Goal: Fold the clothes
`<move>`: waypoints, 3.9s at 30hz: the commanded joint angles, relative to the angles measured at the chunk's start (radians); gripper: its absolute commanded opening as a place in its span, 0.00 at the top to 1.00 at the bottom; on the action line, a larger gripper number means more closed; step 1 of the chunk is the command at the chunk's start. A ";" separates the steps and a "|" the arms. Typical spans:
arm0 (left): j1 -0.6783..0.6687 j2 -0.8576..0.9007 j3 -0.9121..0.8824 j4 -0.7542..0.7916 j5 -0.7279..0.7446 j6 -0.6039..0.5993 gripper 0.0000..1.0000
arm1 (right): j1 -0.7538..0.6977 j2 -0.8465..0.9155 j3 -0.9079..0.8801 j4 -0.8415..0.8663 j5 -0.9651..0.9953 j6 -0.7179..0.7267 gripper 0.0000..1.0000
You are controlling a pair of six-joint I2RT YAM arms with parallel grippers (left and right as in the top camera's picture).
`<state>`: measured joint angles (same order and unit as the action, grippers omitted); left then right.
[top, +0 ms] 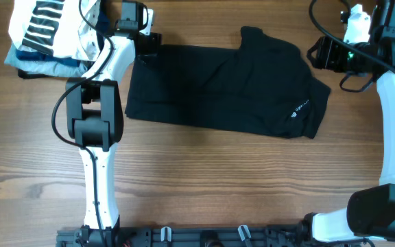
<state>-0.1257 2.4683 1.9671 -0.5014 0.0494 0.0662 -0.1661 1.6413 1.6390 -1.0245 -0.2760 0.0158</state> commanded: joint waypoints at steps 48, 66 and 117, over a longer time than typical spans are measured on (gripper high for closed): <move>0.016 -0.069 0.008 -0.491 -0.174 -0.336 0.96 | 0.256 0.510 -0.003 0.224 0.111 0.042 0.43; 0.016 -0.069 0.008 -0.482 -0.175 -0.336 0.96 | 0.198 0.624 0.066 0.623 0.011 0.099 0.29; 0.055 -0.248 0.074 -0.612 -0.171 -0.333 0.96 | 0.276 0.939 0.625 0.430 0.184 0.014 0.28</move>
<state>-0.0715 2.2349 2.0323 -1.1107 -0.1081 -0.2535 0.1204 2.5183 2.2696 -0.6277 -0.1577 0.0280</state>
